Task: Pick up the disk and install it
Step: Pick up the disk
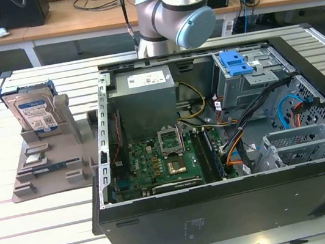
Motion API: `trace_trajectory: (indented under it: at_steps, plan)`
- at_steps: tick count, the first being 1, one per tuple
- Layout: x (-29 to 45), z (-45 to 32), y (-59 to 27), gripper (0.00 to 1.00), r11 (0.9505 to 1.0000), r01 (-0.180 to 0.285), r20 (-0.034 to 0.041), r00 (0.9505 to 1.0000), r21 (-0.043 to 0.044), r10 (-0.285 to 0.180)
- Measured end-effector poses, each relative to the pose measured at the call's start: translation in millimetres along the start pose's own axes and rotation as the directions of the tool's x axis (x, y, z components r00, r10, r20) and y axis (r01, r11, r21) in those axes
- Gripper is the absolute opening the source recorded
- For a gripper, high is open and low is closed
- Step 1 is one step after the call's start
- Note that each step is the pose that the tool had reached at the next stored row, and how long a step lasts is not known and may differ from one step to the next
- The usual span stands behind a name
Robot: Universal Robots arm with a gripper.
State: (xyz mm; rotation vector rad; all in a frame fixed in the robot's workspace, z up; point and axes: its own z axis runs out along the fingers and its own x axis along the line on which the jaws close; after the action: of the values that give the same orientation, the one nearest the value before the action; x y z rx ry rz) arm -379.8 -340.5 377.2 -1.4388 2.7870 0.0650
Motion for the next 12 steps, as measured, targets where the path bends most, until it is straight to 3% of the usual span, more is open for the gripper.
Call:
trace_trajectory:
  at_steps: [7, 12]
  plan:
    - [0.0, 0.0, 0.0, 0.11, 0.998, 0.063, -0.0022, 0.998, -0.0015, -0.063]
    - [0.0, 0.0, 0.0, 0.11, 0.993, 0.118, -0.0039, 0.993, -0.003, -0.118]
